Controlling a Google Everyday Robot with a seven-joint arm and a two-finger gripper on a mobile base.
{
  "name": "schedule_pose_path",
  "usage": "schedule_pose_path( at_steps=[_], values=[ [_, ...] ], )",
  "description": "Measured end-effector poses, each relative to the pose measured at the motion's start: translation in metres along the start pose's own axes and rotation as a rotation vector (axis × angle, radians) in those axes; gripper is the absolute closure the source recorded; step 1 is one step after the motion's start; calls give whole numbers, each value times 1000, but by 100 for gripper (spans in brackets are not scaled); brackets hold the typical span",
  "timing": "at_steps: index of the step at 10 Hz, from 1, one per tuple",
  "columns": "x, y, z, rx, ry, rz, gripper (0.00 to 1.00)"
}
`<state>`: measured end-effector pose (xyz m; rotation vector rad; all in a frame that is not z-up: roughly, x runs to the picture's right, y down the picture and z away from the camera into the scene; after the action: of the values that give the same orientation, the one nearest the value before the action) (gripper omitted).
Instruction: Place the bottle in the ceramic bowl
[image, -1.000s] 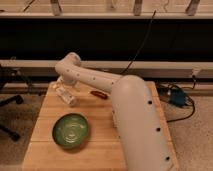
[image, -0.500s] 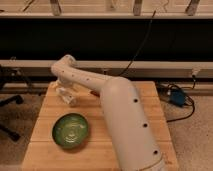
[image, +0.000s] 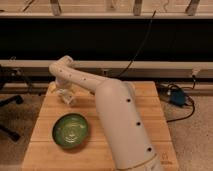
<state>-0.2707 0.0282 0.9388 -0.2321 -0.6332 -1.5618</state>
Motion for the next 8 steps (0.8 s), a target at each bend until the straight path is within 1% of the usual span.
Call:
schedule_pose_path(
  at_steps=[1, 2, 5, 6, 7, 8],
  values=[
    [-3, -2, 6, -7, -13, -29, 20],
    [-5, -1, 12, -21, -21, -54, 20],
    [-8, 1, 27, -81, -26, -99, 20],
    [-8, 5, 31, -108, -23, -110, 21],
    [-7, 9, 34, -139, -20, -112, 30],
    [-7, 11, 34, -149, -19, -110, 38]
  ],
)
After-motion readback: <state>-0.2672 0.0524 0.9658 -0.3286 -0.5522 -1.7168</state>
